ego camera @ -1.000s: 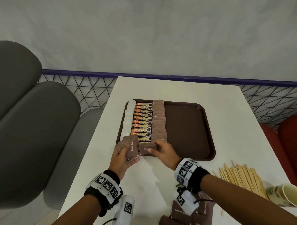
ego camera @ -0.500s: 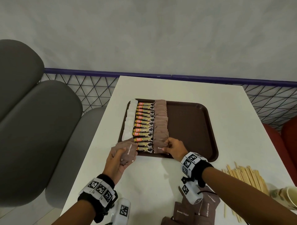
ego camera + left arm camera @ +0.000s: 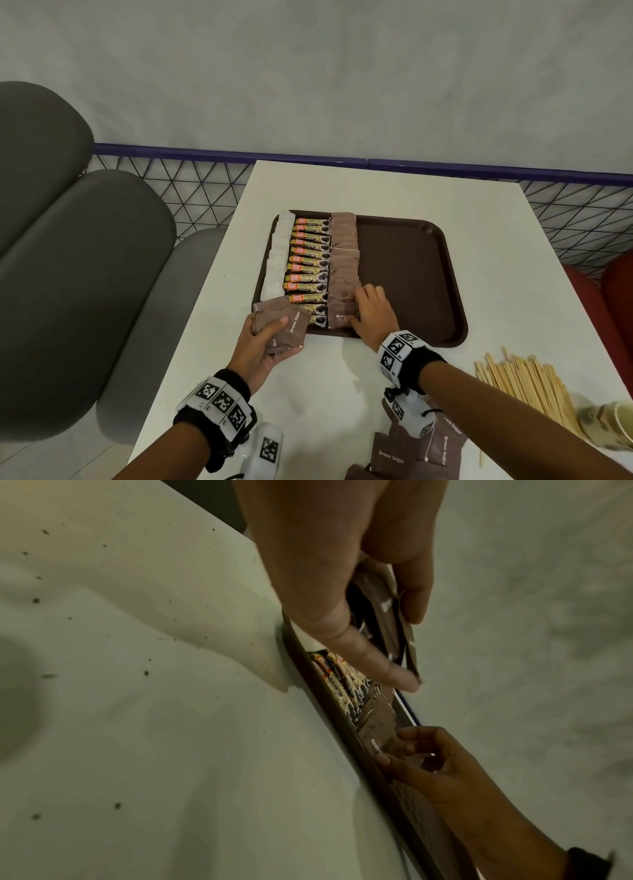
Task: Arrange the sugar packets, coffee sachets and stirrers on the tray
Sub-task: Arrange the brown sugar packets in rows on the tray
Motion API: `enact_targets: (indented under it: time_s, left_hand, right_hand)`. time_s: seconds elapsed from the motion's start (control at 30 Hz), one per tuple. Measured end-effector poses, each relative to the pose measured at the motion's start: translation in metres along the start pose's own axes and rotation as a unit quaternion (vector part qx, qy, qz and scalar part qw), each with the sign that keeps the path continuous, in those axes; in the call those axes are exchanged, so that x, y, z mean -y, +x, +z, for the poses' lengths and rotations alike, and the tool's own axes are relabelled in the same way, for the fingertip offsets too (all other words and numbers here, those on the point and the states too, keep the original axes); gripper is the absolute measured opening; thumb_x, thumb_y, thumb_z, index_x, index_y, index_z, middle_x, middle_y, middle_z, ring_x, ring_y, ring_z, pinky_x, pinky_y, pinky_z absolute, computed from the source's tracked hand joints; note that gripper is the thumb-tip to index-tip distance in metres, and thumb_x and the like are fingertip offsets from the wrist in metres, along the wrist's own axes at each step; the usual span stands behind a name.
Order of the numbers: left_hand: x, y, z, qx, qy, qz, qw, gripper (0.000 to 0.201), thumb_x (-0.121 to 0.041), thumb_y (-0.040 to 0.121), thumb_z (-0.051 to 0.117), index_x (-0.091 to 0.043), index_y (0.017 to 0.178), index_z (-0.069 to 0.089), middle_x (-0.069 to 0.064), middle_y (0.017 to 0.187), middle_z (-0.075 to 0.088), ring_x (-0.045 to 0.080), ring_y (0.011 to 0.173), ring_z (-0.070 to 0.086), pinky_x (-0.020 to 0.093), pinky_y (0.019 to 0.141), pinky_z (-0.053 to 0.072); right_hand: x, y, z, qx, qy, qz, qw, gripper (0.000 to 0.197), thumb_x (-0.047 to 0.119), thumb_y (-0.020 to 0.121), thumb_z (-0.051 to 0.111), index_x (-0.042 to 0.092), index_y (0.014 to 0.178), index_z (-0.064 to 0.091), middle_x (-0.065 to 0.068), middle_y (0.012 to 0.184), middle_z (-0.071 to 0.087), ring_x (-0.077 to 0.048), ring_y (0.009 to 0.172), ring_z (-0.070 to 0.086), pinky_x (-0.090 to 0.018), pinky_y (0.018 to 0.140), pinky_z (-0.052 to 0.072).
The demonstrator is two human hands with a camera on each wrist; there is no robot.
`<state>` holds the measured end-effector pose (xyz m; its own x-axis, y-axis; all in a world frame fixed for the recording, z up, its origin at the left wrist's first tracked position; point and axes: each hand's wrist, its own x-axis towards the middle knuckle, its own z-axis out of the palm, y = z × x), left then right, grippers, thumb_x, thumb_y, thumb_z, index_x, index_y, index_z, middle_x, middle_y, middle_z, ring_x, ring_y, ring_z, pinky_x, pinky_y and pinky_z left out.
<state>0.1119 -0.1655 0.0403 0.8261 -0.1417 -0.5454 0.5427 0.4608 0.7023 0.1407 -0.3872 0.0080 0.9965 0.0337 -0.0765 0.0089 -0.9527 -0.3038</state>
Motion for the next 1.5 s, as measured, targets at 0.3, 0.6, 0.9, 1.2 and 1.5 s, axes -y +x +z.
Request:
enact_targets:
  time_s: [0.3,0.6,0.9,1.2,1.5]
  left_hand:
    - [-0.002,0.001,0.005,0.03,0.018,0.011,0.999,0.038,-0.004,0.086,0.058,-0.019,0.121,0.057,0.013,0.112,0.068,0.027,0.089,0.071,0.04,0.068,0.06]
    - [0.001,-0.004,0.008,0.045,0.025,-0.003,0.999,0.039,-0.009,0.083,0.062,-0.013,0.121,0.055,0.017,0.106,0.07,0.028,0.086,0.07,0.037,0.066,0.059]
    - [0.0,-0.011,0.007,0.071,0.005,-0.01,0.997,0.039,0.009,0.085,0.051,-0.015,0.116,0.058,0.016,0.11,0.067,0.029,0.094,0.067,0.037,0.066,0.058]
    - [0.005,-0.004,0.007,0.036,-0.007,-0.007,0.999,0.046,0.009,0.086,0.05,-0.01,0.129,0.049,0.022,0.121,0.059,0.035,0.103,0.06,0.039,0.065,0.059]
    - [-0.002,-0.007,-0.012,0.012,0.008,0.007,1.0,0.036,0.007,0.088,0.049,-0.014,0.117,0.055,0.017,0.116,0.061,0.032,0.1,0.062,0.037,0.065,0.059]
  right_hand:
    - [0.029,-0.007,-0.011,-0.029,0.254,-0.074,0.964,0.023,0.035,0.091,0.051,0.016,0.104,0.055,0.002,0.101,0.053,-0.01,0.098,0.041,-0.028,0.086,0.04]
    - [0.059,-0.004,-0.01,0.153,0.468,-0.063,0.868,0.039,0.013,0.079,0.07,0.009,0.114,0.053,0.002,0.091,0.054,-0.011,0.085,0.051,-0.025,0.08,0.045]
    - [0.039,-0.001,-0.015,0.156,0.513,0.003,0.844,0.026,0.004,0.078,0.07,0.022,0.09,0.056,-0.003,0.088,0.062,-0.015,0.084,0.059,-0.031,0.082,0.05]
    - [0.012,0.007,-0.031,0.033,0.525,0.113,0.843,0.025,0.001,0.079,0.067,0.021,0.082,0.052,-0.006,0.09,0.063,-0.025,0.09,0.061,-0.042,0.088,0.05]
    - [-0.008,-0.007,-0.021,0.06,0.367,0.068,0.926,0.036,-0.005,0.079,0.063,0.026,0.075,0.044,0.007,0.069,0.052,-0.003,0.06,0.049,-0.014,0.062,0.041]
